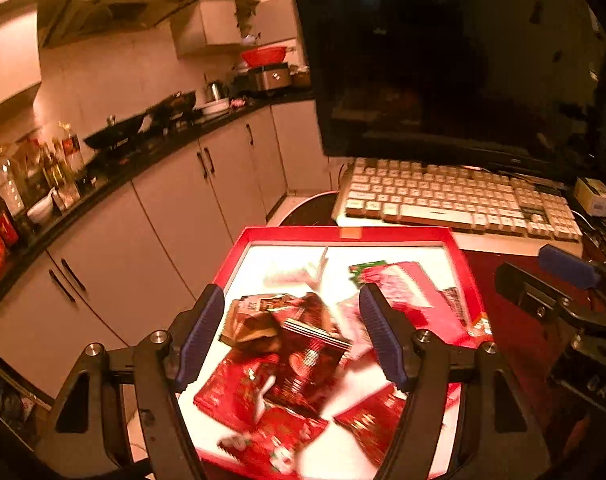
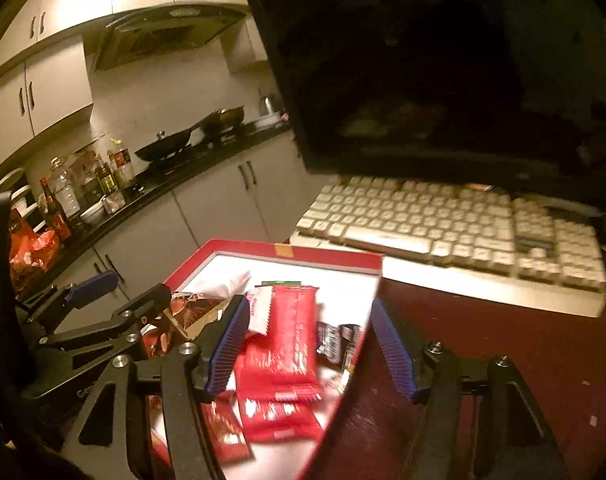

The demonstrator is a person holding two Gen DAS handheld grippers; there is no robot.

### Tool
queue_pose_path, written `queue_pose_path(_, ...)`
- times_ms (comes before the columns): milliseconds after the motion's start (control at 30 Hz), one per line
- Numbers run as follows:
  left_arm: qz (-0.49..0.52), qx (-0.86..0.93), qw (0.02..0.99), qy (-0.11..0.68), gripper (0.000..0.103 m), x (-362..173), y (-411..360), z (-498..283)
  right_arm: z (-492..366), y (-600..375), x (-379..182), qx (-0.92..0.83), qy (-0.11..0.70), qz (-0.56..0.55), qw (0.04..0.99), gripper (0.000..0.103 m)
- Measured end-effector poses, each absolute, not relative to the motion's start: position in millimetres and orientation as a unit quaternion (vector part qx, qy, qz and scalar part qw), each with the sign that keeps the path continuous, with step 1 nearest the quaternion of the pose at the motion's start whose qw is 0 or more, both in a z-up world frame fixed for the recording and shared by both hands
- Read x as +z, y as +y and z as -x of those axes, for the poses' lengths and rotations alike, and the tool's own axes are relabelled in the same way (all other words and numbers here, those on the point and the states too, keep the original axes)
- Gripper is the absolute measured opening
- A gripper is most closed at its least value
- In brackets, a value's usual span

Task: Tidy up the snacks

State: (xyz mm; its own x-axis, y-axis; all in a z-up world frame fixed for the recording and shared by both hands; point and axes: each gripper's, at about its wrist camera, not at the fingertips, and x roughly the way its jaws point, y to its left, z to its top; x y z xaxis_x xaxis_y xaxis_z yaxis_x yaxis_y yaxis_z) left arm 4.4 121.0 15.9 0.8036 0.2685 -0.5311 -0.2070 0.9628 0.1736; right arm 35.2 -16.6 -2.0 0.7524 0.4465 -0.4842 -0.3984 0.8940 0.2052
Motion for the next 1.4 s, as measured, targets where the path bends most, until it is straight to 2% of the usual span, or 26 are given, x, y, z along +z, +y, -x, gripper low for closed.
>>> queue_pose_path(233, -0.059, 0.103, 0.957, 0.266, 0.073, 28.5, 94.0, 35.4, 24.4, -43.3, 21.1, 0.190, 0.218, -0.016, 0.957, 0.077)
queue_pose_path(467, -0.064, 0.090, 0.963, 0.245, 0.073, 42.6, 77.9, 65.7, 76.9, -72.9, 33.7, 0.161, 0.189, -0.023, 0.968, 0.079)
queue_pose_path(600, -0.064, 0.080, 0.968, 0.229, 0.083, 48.5, 76.3, 87.6, 100.0, -82.7, 37.2, 0.146, 0.182, -0.036, 0.972, 0.081)
queue_pose_path(933, -0.056, 0.078, 0.972, 0.216, 0.083, 55.2, 89.1, 121.6, 160.5, -77.0, 45.1, 0.116, 0.150, -0.030, 0.981, 0.086)
queue_pose_path(1400, -0.066, 0.118, 0.966, 0.220, 0.083, 47.0, 121.1, 143.9, 177.4, -42.9, 38.9, 0.158, 0.170, -0.027, 0.972, 0.086)
